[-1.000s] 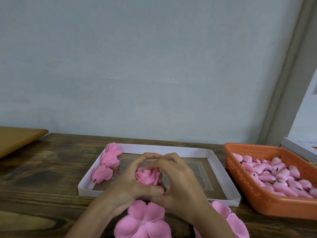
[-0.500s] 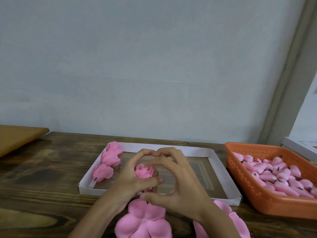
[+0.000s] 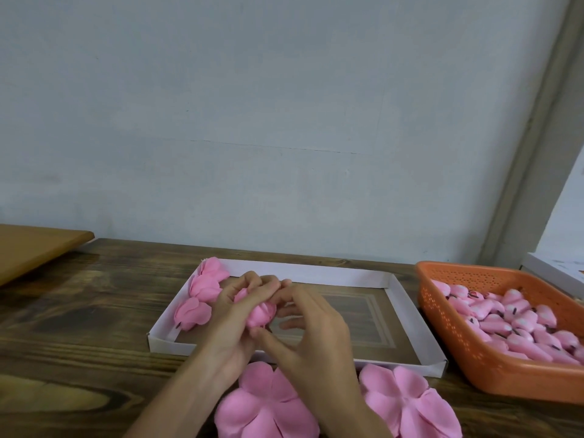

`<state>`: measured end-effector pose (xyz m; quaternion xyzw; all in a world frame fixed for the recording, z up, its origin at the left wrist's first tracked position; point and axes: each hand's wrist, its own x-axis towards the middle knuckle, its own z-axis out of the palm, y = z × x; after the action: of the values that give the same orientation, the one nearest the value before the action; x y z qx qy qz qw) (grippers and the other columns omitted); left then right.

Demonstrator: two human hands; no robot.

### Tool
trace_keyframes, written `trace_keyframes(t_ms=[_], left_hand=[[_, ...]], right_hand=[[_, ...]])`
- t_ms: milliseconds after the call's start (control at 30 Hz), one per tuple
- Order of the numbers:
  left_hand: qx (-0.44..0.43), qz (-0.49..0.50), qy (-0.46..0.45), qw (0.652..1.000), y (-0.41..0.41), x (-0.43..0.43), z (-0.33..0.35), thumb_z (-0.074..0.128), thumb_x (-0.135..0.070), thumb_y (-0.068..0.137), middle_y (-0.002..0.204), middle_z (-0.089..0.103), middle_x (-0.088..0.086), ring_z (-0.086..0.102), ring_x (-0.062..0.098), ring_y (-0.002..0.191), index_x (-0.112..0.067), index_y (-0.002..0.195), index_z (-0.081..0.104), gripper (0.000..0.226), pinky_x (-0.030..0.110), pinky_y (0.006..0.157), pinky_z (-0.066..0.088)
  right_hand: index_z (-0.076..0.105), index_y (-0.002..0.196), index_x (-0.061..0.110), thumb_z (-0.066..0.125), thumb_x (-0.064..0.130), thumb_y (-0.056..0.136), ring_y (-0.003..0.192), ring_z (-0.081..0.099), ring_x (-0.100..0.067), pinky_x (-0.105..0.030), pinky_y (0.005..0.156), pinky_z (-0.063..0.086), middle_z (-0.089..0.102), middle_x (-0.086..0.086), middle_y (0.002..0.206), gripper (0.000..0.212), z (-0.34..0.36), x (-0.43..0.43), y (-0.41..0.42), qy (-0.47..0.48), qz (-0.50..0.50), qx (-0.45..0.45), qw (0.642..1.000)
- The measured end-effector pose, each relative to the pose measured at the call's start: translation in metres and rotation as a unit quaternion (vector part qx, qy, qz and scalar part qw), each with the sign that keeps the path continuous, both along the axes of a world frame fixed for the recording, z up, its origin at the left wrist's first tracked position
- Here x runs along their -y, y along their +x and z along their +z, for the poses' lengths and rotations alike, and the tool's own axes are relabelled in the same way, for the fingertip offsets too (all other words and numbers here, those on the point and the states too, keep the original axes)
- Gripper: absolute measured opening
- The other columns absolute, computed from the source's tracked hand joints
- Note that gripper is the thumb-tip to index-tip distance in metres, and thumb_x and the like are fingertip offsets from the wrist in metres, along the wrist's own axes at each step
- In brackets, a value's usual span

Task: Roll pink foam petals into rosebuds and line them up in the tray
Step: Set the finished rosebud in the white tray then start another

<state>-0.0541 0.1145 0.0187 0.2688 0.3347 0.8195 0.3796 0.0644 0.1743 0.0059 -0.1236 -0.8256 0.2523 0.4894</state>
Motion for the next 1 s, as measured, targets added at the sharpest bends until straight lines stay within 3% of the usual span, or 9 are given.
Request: trace_keyframes(t_ms=[100,267,367,500,567,633,700,900,1000], left_hand=[[0.003,-0.003,-0.01,1.0,0.004,-0.001,-0.001,0.091,-0.019,0.063,0.099,0.071,0.012,0.073,0.026,0.107,-0.016,0.077,0.054,0.04,0.034,0.069,0.058],[-0.006,-0.017,-0.005,1.0,0.008,-0.001,0.0,0.092,-0.027,0.065,0.11,0.071,0.014,0.067,0.032,0.122,-0.017,0.09,0.057,0.043,0.035,0.07,0.059],[0.008,-0.038,-0.007,0.999,0.012,0.002,0.005,0.098,-0.036,0.059,0.123,0.071,0.016,0.067,0.032,0.122,-0.018,0.107,0.064,0.062,0.042,0.084,0.056],[0.068,-0.061,0.027,0.995,0.012,0.003,0.009,0.064,-0.022,0.095,0.137,0.064,0.022,0.067,0.034,0.122,-0.014,0.138,0.057,0.044,0.044,0.082,0.062],[0.091,-0.074,0.033,0.993,0.01,0.004,0.009,0.063,-0.026,0.096,0.137,0.064,0.023,0.066,0.036,0.122,-0.014,0.145,0.054,0.051,0.044,0.08,0.062],[0.091,-0.091,0.028,0.991,0.009,0.003,0.012,0.09,-0.037,0.073,0.134,0.065,0.024,0.065,0.037,0.123,-0.013,0.136,0.064,0.072,0.043,0.084,0.062],[0.035,-0.106,0.012,0.994,0.008,0.001,0.01,0.098,-0.041,0.06,0.127,0.067,0.024,0.062,0.039,0.127,-0.006,0.117,0.072,0.072,0.041,0.091,0.06],[-0.049,-0.128,0.031,0.99,0.006,-0.005,-0.002,0.088,-0.029,0.08,0.117,0.063,0.023,0.062,0.037,0.123,0.003,0.106,0.068,0.045,0.044,0.105,0.052],[-0.054,-0.105,0.022,0.993,0.004,-0.008,-0.005,0.069,-0.016,0.094,0.132,0.062,0.026,0.053,0.042,0.136,0.008,0.114,0.061,0.032,0.05,0.115,0.042]], right_hand=[[0.066,0.103,0.035,0.084,0.033,0.072,0.094,0.07,-0.007,-0.029,0.076,0.058,0.068,0.018,0.101,0.036,0.0,0.002,0.0,-0.026,0.015,0.0,1.0],[0.069,0.102,0.031,0.085,0.024,0.075,0.087,0.073,-0.006,-0.034,0.075,0.061,0.073,0.015,0.097,0.032,0.0,0.003,-0.001,-0.058,0.035,-0.013,0.998],[0.07,0.097,0.028,0.081,0.019,0.077,0.084,0.075,-0.007,-0.033,0.075,0.062,0.075,0.012,0.093,0.025,0.0,0.003,-0.001,-0.089,0.045,-0.033,0.994],[0.073,0.093,0.028,0.08,0.014,0.074,0.082,0.076,-0.012,-0.023,0.073,0.06,0.077,0.012,0.09,0.024,0.0,0.002,-0.001,-0.149,0.063,-0.079,0.984],[0.073,0.091,0.028,0.081,0.009,0.074,0.081,0.076,-0.015,-0.022,0.072,0.06,0.077,0.01,0.089,0.026,0.002,0.002,-0.001,-0.179,0.07,-0.097,0.977],[0.072,0.089,0.027,0.083,0.007,0.076,0.081,0.077,-0.019,-0.025,0.072,0.06,0.078,0.005,0.089,0.026,0.004,0.001,-0.001,-0.225,0.082,-0.12,0.964],[0.072,0.088,0.024,0.083,0.004,0.078,0.082,0.077,-0.022,-0.032,0.073,0.062,0.078,-0.002,0.09,0.025,0.007,-0.002,0.0,-0.274,0.1,-0.142,0.946],[0.072,0.089,0.013,0.083,-0.002,0.081,0.081,0.077,-0.028,-0.029,0.068,0.06,0.077,-0.008,0.086,0.02,0.012,-0.006,0.004,-0.336,0.133,-0.158,0.919],[0.071,0.089,0.017,0.082,0.0,0.081,0.084,0.077,-0.029,-0.034,0.072,0.063,0.077,-0.009,0.089,0.022,0.011,-0.007,0.003,-0.319,0.128,-0.155,0.926]])
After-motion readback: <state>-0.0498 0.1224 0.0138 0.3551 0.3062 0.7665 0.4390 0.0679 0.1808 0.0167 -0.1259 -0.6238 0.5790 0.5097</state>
